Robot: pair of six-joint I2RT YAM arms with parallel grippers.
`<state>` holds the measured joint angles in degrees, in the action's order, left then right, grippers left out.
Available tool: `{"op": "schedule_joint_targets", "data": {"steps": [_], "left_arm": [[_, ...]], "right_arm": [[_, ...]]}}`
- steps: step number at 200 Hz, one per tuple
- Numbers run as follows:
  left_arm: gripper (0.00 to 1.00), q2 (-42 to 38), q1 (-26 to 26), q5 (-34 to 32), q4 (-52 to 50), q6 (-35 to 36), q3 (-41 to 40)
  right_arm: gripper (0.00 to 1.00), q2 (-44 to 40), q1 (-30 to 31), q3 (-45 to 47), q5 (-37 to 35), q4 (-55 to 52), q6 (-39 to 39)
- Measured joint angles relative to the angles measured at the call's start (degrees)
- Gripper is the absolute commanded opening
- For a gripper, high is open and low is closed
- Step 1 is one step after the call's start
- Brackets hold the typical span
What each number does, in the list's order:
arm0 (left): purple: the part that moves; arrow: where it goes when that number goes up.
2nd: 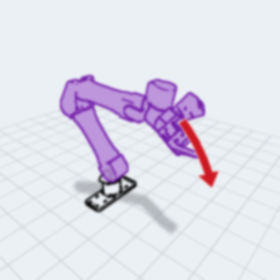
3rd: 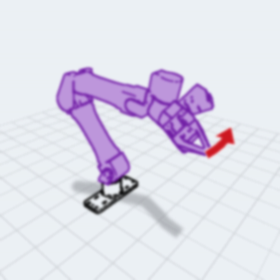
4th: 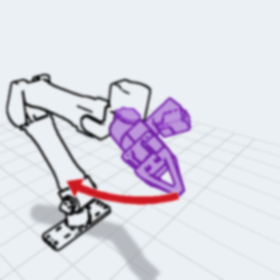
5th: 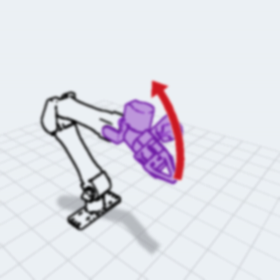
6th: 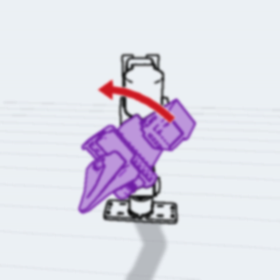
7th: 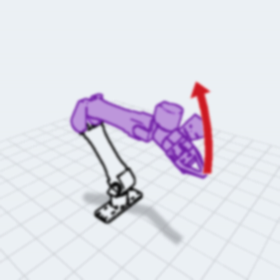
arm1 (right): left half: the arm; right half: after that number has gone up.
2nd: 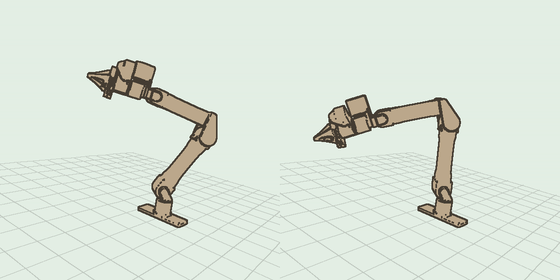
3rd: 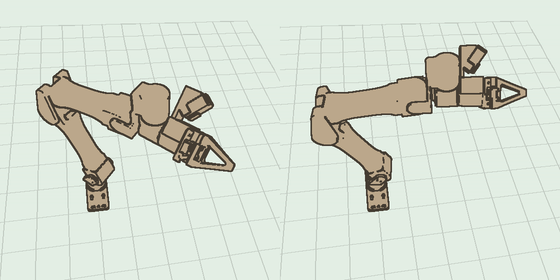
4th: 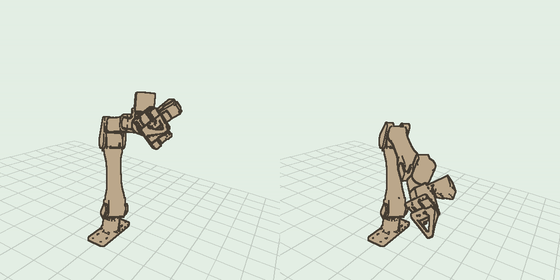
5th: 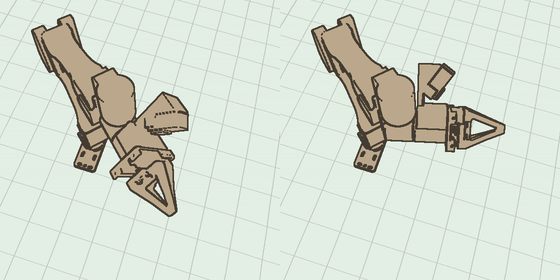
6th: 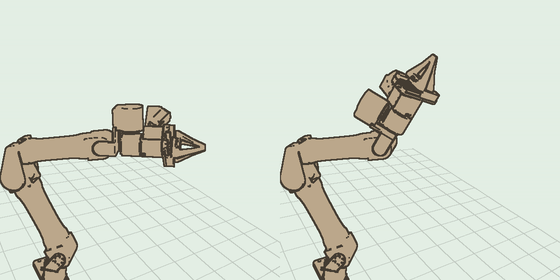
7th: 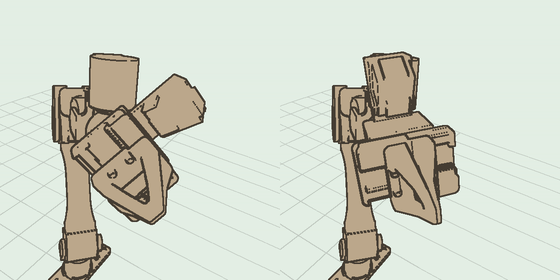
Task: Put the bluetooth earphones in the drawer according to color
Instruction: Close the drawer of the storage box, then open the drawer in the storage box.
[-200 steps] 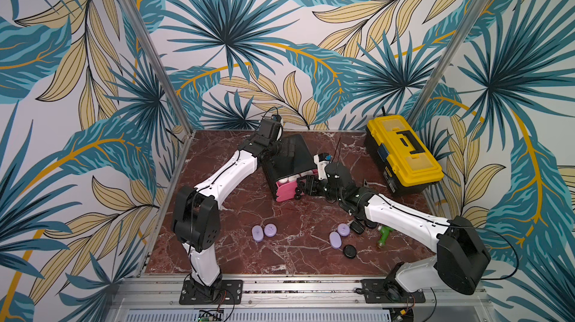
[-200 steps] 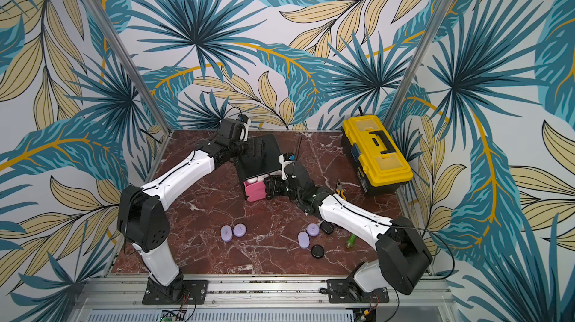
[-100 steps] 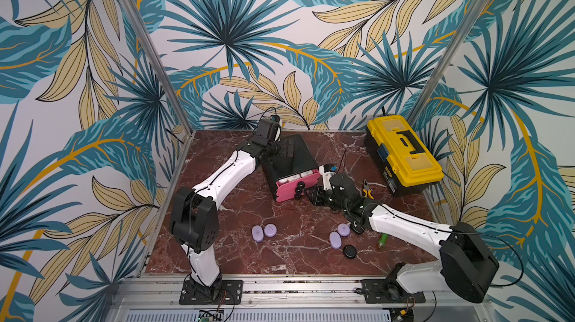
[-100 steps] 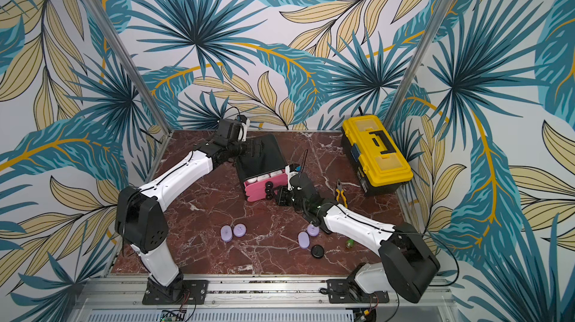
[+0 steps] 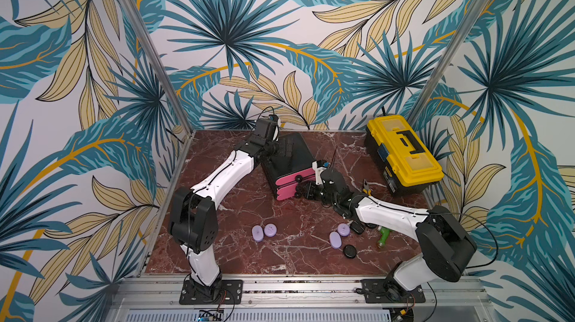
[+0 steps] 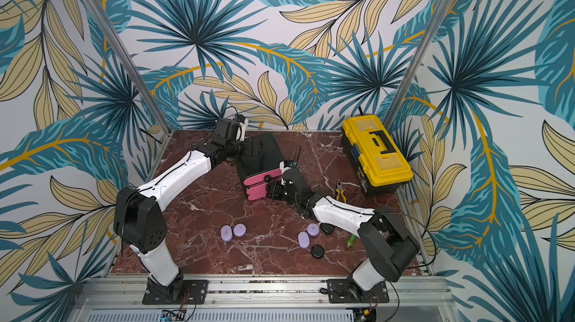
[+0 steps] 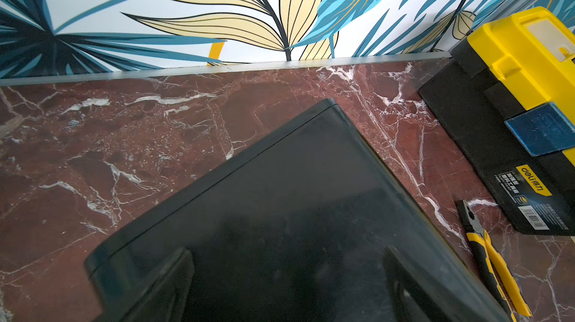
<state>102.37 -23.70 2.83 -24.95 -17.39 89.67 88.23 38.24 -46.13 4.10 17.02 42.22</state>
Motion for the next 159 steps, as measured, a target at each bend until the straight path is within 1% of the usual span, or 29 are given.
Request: {"op": "schedule_joint_targets", "data": {"steps": [32, 70, 115, 159], "left_arm": [[1.0, 0.0, 0.2, 0.5, 0.0, 0.0, 0.0], [1.0, -0.1, 0.5, 1.0, 0.0, 0.0, 0.0], [1.0, -0.1, 0.5, 1.2, 0.0, 0.0, -0.1], [1.0, -0.1, 0.6, 1.3, 0.0, 0.0, -0.1]], "right_arm": [[0.4, -0.6, -0.3, 7.6, -1.0, 7.0, 2.2], [0.48, 2.1, -0.5, 8.4, -0.9, 14.8, 3.2], [0.48, 7.3, -1.5, 8.2, 1.2, 22.9, 3.5], [0.46, 10.5, -1.9, 8.2, 2.7, 28.6, 3.9]]}}
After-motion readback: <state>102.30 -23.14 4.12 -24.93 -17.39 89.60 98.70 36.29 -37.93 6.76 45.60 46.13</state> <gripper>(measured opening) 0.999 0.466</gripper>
